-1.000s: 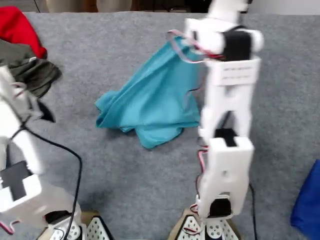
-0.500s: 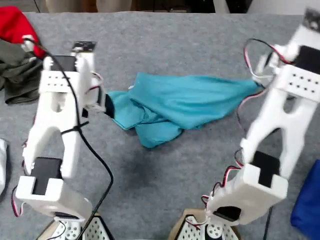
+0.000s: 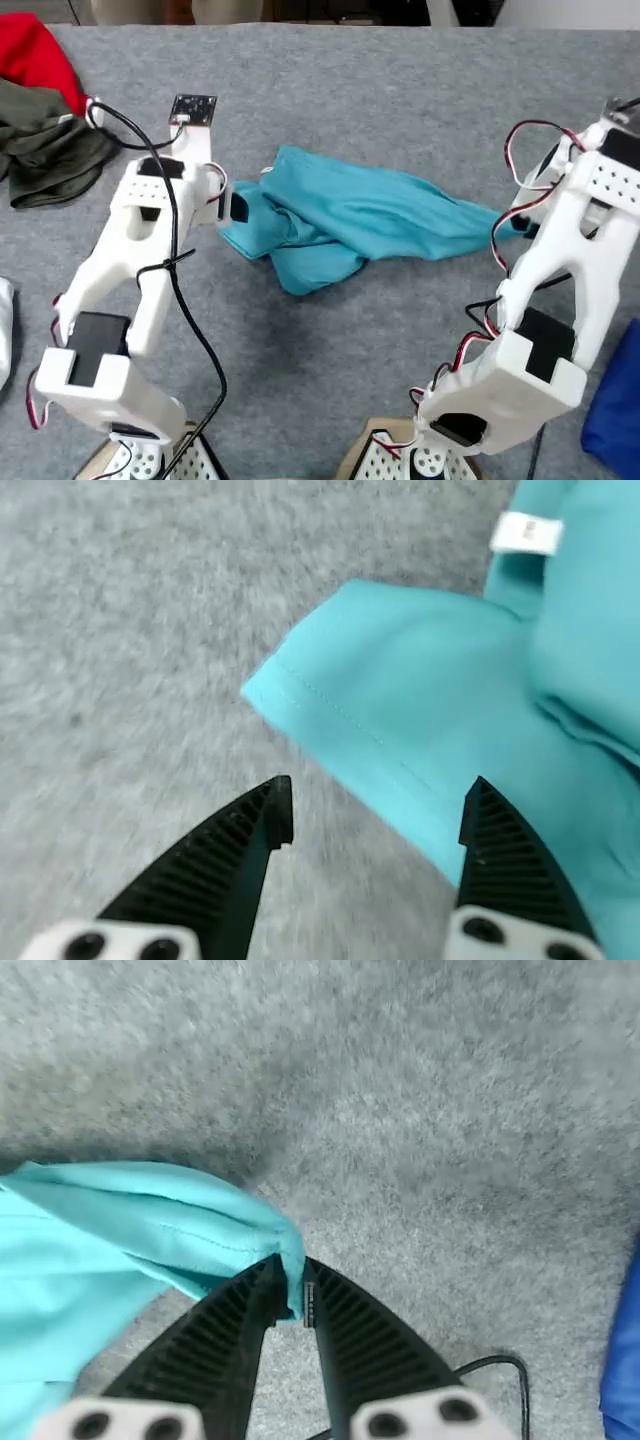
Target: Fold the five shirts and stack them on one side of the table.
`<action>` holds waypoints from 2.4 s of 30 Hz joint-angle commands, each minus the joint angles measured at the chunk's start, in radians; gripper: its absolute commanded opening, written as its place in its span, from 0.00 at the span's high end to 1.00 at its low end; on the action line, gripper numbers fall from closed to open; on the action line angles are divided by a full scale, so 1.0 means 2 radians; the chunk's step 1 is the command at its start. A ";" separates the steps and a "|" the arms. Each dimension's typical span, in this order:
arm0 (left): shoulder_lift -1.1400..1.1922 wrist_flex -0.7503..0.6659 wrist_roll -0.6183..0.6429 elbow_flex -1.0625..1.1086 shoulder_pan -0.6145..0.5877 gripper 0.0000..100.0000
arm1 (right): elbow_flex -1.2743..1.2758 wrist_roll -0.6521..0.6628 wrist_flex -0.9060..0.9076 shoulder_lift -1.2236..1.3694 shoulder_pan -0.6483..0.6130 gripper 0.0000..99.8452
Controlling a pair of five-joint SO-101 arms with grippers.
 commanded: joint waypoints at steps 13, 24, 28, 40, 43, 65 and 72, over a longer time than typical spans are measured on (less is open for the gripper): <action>0.125 0.054 -0.004 -0.124 -0.037 0.97 | 0.012 0.002 -0.008 -0.041 0.006 0.99; 0.066 0.282 -0.003 -0.364 -0.067 0.98 | 0.010 0.000 -0.008 -0.041 0.005 0.99; 0.054 0.337 -0.003 -0.486 -0.097 0.98 | -0.027 0.000 -0.006 -0.041 0.005 0.99; 0.038 0.427 -0.004 -0.836 -0.160 0.98 | -0.132 -0.001 -0.004 -0.041 0.005 0.99; 0.025 0.427 -0.004 -0.911 -0.168 0.98 | -0.127 0.002 -0.003 -0.041 0.005 0.99; -0.084 0.335 0.001 -0.997 -0.151 0.98 | -0.132 0.004 0.048 -0.041 -0.069 0.70; -0.045 0.382 0.001 -0.997 0.061 0.98 | -0.132 0.003 0.050 -0.041 -0.053 0.70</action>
